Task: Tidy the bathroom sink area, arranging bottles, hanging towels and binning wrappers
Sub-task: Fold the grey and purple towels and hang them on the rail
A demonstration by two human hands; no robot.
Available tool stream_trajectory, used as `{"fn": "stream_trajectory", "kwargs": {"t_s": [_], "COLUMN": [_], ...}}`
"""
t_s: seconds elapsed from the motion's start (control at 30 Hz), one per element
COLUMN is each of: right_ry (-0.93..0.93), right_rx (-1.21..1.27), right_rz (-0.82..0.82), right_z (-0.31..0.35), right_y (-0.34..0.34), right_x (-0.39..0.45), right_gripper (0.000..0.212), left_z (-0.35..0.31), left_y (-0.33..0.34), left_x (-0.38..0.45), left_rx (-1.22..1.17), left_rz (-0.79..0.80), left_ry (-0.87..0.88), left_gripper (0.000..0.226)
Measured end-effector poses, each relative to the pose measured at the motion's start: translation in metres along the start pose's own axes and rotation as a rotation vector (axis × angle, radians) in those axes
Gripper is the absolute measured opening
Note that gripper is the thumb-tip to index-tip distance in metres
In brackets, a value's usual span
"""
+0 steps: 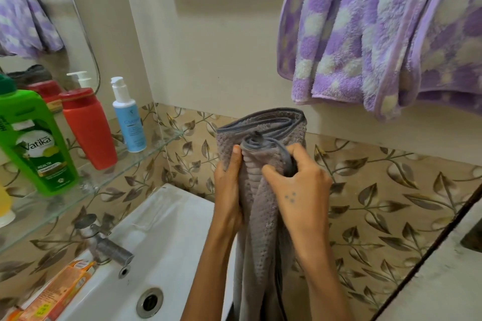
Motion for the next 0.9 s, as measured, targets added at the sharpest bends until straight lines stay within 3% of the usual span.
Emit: {"fn": "stream_trajectory", "kwargs": {"t_s": [0.1, 0.2, 0.3, 0.47, 0.57, 0.7, 0.8, 0.9], "right_ry": [-0.002, 0.02, 0.016, -0.029, -0.048, -0.065, -0.1, -0.127], "right_rx": [0.0, 0.01, 0.046, 0.05, 0.051, 0.03, 0.0, -0.041], "right_rz": [-0.095, -0.162, -0.177, -0.177, -0.162, -0.19, -0.26, -0.321], "right_z": [-0.012, -0.021, -0.024, -0.016, -0.016, -0.016, -0.016, -0.015], "right_y": [-0.017, -0.031, -0.033, -0.031, -0.032, -0.04, -0.051, -0.059], "right_x": [0.005, 0.006, 0.004, 0.0, -0.001, -0.004, -0.006, -0.009], "right_gripper": [0.02, 0.01, 0.008, 0.011, 0.013, 0.021, 0.017, 0.012], "left_z": [0.004, 0.012, 0.014, 0.033, 0.056, 0.096, 0.119, 0.126], "left_y": [-0.016, -0.038, -0.044, -0.037, -0.041, -0.051, -0.061, -0.057], "left_x": [0.016, 0.032, 0.038, 0.04, 0.038, 0.04, 0.041, 0.033], "left_rx": [0.106, 0.519, 0.714, 0.803, 0.848, 1.025, 1.289, 1.252], "left_rz": [-0.036, -0.134, -0.016, 0.347, 0.418, 0.572, 0.481, 0.405], "left_ry": [0.089, 0.238, 0.449, 0.533, 0.443, 0.181, -0.031, -0.047], "left_gripper": [0.035, 0.061, 0.079, 0.028, 0.016, 0.022, 0.036, 0.029]}}
Point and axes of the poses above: each hand's wrist, its own x-axis towards the middle knuckle, its own y-axis out of the palm, z = x × y, the point moved 3 cm from there along x, towards the middle knuckle, and after that the axes turned 1 degree about z, right-handed, at the moved point
